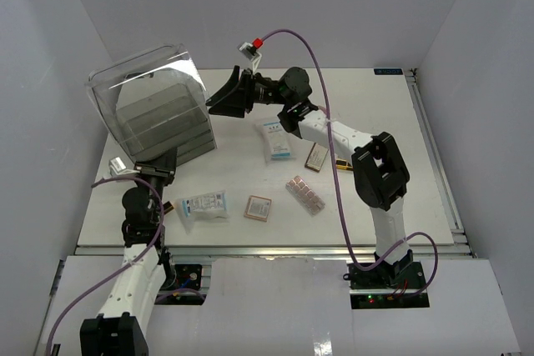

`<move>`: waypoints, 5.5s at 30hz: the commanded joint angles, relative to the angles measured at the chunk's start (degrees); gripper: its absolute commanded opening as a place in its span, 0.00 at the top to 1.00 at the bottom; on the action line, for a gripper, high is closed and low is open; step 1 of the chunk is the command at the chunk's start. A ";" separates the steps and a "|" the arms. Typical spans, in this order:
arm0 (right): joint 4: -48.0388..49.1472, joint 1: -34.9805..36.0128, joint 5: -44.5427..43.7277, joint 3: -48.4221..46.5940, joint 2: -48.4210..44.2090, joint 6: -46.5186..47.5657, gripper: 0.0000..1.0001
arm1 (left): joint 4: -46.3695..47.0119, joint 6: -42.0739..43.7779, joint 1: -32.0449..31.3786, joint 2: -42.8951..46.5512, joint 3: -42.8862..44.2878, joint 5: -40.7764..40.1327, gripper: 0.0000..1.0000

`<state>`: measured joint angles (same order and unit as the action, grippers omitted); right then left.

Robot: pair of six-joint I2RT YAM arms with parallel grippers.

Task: Organize the makeup

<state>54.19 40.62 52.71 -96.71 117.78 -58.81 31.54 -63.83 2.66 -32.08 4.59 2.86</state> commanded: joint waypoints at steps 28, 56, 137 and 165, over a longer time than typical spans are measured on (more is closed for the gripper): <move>-47.65 2.77 -0.21 14.52 -16.18 66.74 0.10 | 1.11 8.84 -0.06 -2.77 21.34 -5.45 0.62; -55.78 27.52 -42.13 14.71 -1.92 100.21 0.06 | -5.06 9.28 0.16 -3.28 23.62 -4.44 0.59; -16.05 21.16 -61.11 -15.64 18.48 128.59 0.63 | -8.35 16.01 0.16 -4.75 30.05 -1.10 0.59; -79.47 18.59 -32.11 21.12 -27.03 115.96 0.08 | -10.67 14.57 0.16 -3.51 31.09 -1.98 0.59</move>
<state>-14.05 64.81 14.50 -84.57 94.44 57.94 20.52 -49.01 2.76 -36.73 32.77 0.92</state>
